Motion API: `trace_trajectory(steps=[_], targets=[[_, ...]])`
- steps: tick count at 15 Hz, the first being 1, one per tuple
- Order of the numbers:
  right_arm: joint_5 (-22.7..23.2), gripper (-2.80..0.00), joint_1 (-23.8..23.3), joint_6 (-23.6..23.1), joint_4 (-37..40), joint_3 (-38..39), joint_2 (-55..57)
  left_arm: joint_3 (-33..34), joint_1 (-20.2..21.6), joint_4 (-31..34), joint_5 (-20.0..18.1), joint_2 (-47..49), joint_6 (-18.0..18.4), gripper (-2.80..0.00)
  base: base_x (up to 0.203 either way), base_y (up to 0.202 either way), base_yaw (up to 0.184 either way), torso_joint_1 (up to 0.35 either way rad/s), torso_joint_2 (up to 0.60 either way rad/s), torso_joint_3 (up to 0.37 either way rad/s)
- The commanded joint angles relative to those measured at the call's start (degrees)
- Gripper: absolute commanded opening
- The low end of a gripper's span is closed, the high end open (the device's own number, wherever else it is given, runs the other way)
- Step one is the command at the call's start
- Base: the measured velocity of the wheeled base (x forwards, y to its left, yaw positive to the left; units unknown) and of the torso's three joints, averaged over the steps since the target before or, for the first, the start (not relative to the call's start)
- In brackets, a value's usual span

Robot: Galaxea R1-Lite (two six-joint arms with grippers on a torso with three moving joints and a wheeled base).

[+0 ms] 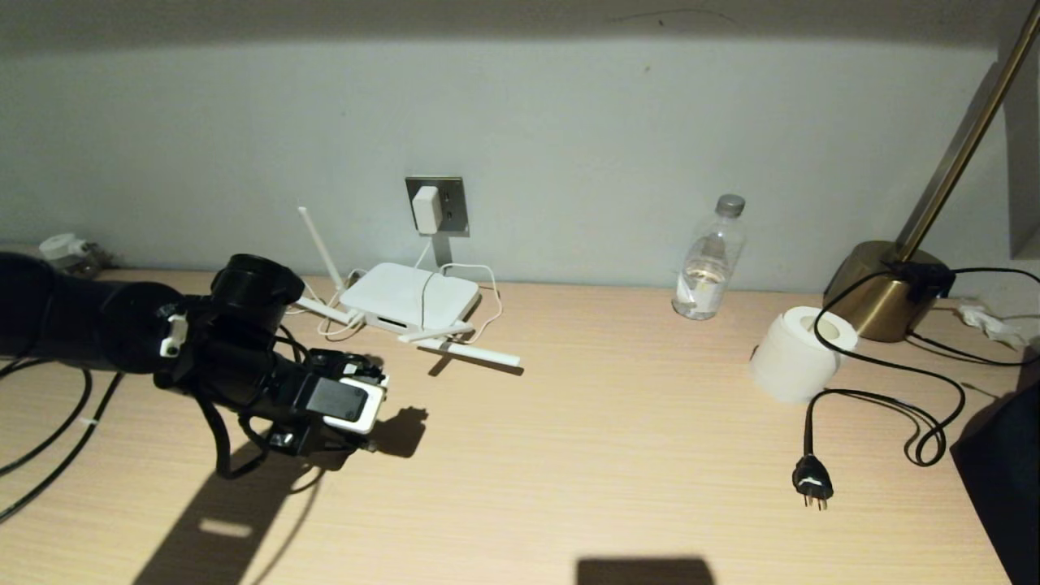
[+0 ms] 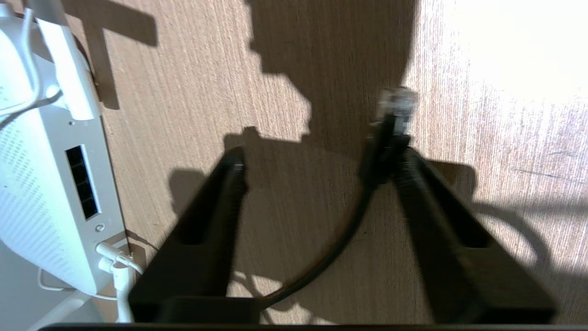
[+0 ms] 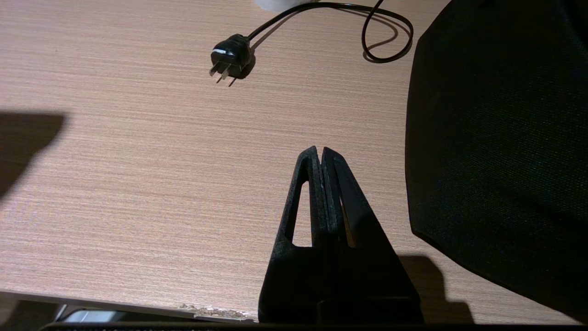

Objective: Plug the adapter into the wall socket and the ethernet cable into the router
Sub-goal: Pick up cable

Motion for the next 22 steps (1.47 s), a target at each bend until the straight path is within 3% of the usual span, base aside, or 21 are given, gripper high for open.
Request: trace_trajectory(steps=[1, 5, 10, 13, 18, 22], targets=[[0.0, -2.8, 0.0, -0.1, 0.1, 0.0, 0.0, 0.0, 0.0, 0.4, -0.2, 0.7, 0.4, -2.8, 0.0, 0.0, 0.0, 0.0, 0.0, 0.0], [0.0, -2.8, 0.0, -0.1, 0.1, 0.0, 0.0, -4.5, -0.1, 9.7, -0.1, 2.5, 0.6, -2.8, 0.0, 0.0, 0.0, 0.0, 0.0, 0.0], [0.0, -2.8, 0.0, -0.1, 0.1, 0.0, 0.0, -5.3, -0.1, 11.8, -0.1, 2.5, 0.5, -2.8, 0.0, 0.0, 0.0, 0.0, 0.0, 0.0], [0.0, -2.8, 0.0, -0.1, 0.1, 0.0, 0.0, -9.0, -0.1, 19.3, -0.2, 0.9, -1.4, -2.8, 0.0, 0.0, 0.0, 0.0, 0.0, 0.0], [0.0, -2.8, 0.0, -0.1, 0.1, 0.0, 0.0, -12.1, -0.1, 31.8, -0.3, -3.9, -17.3, -2.8, 0.0, 0.0, 0.0, 0.0, 0.0, 0.0], [0.0, -2.8, 0.0, -0.1, 0.1, 0.0, 0.0, -12.0, -0.2, 34.1, -0.3, -5.0, -28.3, -2.8, 0.0, 0.0, 0.0, 0.0, 0.0, 0.0]])
